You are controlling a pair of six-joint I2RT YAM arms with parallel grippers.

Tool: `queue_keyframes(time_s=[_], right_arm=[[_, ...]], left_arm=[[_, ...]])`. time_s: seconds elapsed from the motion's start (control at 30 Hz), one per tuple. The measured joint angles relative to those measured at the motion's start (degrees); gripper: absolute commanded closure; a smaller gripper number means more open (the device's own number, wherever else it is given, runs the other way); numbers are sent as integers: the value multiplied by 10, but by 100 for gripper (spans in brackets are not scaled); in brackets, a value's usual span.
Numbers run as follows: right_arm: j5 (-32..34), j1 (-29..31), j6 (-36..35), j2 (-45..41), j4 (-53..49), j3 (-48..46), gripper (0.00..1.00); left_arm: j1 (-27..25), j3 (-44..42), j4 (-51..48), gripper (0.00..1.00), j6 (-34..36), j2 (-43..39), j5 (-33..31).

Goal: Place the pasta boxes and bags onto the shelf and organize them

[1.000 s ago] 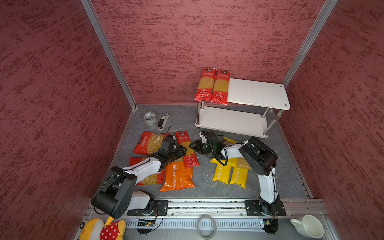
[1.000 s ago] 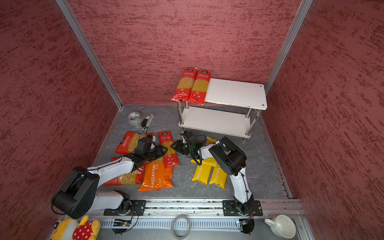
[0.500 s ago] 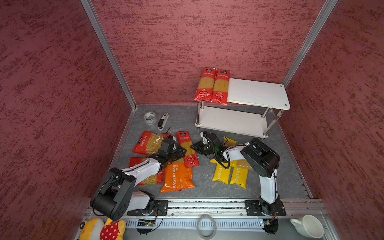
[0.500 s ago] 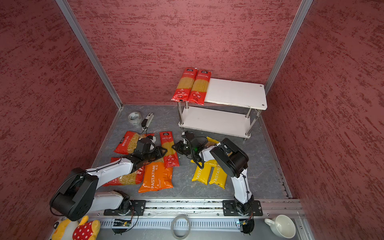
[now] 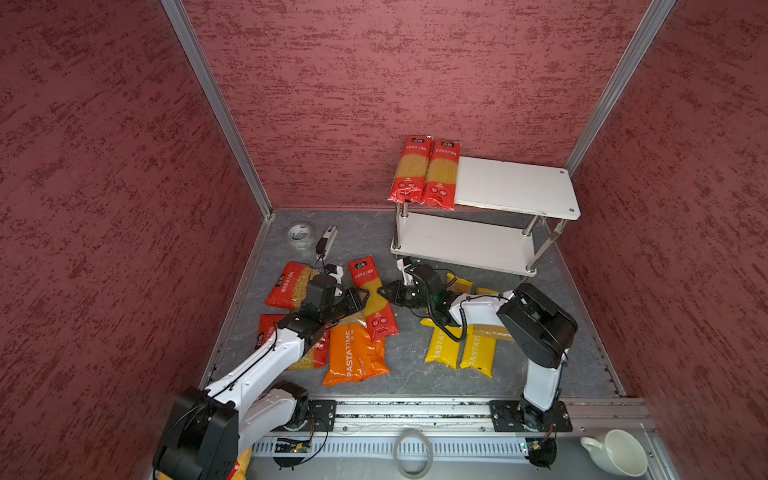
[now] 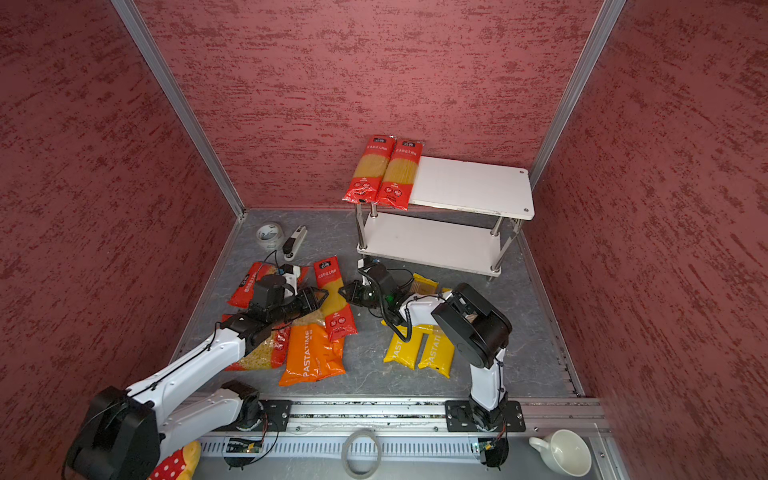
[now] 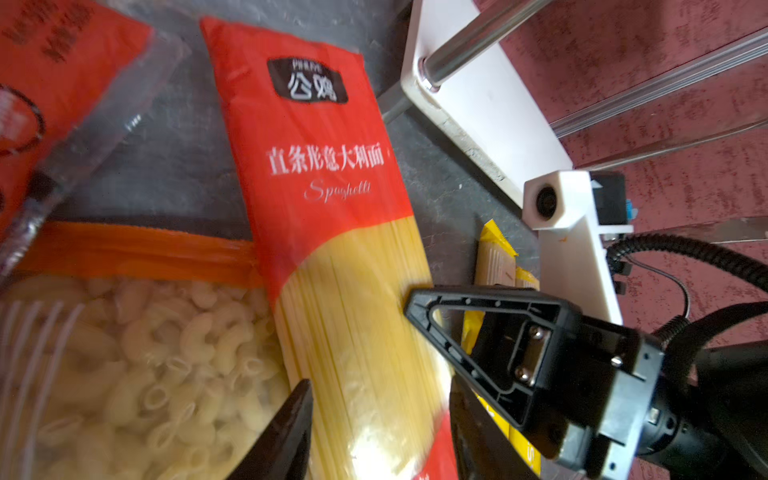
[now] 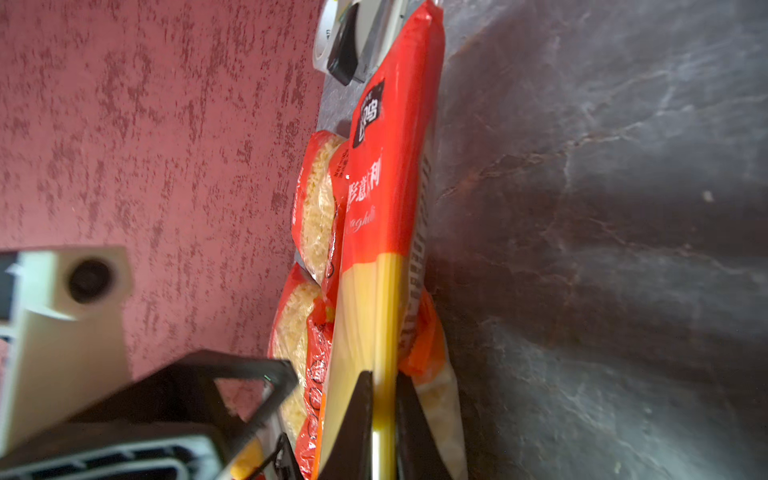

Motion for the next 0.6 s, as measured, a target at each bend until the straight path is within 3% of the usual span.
queue_keyframes(time_s=[0.3, 0.6], right_arm=[[23, 5, -111, -64, -38, 0, 100], [38, 6, -198, -129, -39, -23, 100]], left_arm=[[44, 3, -7, 38, 30, -90, 47], [69, 15, 30, 35, 50, -111, 101]])
